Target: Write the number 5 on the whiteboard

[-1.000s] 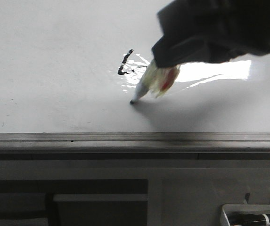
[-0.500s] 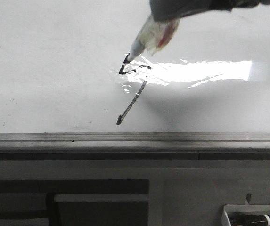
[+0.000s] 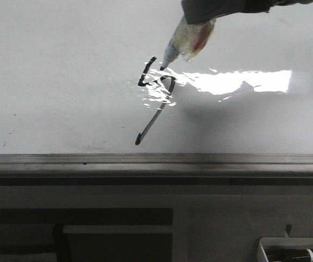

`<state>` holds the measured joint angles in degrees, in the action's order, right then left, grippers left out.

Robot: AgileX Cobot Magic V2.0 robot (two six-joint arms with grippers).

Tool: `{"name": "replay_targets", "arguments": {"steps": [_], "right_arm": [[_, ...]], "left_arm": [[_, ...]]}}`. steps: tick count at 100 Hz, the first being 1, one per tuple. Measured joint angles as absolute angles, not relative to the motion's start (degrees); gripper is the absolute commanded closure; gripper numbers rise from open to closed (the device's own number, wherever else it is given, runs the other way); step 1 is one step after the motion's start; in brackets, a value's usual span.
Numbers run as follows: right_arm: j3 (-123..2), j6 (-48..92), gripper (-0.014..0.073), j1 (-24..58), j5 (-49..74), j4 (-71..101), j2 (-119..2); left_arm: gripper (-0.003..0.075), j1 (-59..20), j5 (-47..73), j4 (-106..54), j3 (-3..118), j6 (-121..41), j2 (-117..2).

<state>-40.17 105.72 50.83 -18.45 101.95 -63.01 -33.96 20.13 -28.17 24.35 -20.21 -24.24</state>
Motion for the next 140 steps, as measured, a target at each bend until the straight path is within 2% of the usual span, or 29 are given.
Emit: {"name": "replay_targets", "arguments": {"steps": [30, 84, 140], "right_arm": [[-44.56, 105.72, 0.0635, 50.83, -19.00, 100.11, -65.81], [-45.02, 105.72, 0.0635, 50.83, -19.54, 100.11, -69.30], [-45.40, 106.70, 0.0637, 51.64, -25.11, 103.44, -69.39]], "left_arm": [[0.0741, -33.96, 20.13, -28.40, 24.35, -20.21, -24.24], [0.0741, -33.96, 20.69, -29.20, 24.15, -20.21, -24.24], [0.0741, -33.96, 20.69, -29.58, 24.15, -20.21, -24.24]]}}
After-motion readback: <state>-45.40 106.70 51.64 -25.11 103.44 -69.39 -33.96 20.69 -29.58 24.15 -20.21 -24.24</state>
